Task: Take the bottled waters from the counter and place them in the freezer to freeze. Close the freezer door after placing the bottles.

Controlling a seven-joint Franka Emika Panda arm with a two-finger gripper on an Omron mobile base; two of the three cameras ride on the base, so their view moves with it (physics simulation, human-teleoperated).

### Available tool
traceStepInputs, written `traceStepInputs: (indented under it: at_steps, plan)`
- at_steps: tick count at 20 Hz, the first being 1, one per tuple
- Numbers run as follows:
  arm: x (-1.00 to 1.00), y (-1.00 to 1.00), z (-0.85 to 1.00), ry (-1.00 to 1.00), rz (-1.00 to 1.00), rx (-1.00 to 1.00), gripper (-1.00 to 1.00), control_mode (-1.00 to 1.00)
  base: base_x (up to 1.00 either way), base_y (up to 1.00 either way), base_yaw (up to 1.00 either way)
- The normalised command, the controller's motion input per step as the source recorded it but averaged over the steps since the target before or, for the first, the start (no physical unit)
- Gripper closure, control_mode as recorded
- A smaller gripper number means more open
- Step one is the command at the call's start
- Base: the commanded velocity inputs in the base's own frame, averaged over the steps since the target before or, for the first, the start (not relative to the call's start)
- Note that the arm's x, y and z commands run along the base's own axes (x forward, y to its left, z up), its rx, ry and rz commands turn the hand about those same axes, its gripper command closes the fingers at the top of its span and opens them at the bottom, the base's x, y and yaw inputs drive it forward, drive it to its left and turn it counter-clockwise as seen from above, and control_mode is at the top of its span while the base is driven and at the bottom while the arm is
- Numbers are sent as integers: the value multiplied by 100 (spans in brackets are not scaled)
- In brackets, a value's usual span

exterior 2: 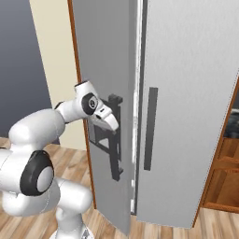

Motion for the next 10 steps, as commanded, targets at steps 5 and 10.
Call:
traceStepInputs:
  at_steps: [5,10]
  plan:
    - [1,-45,0,-15,14,13,-100,-100,0,0,0]
    - [1,-43,0,-19,14,14,-100,-100,0,0,0]
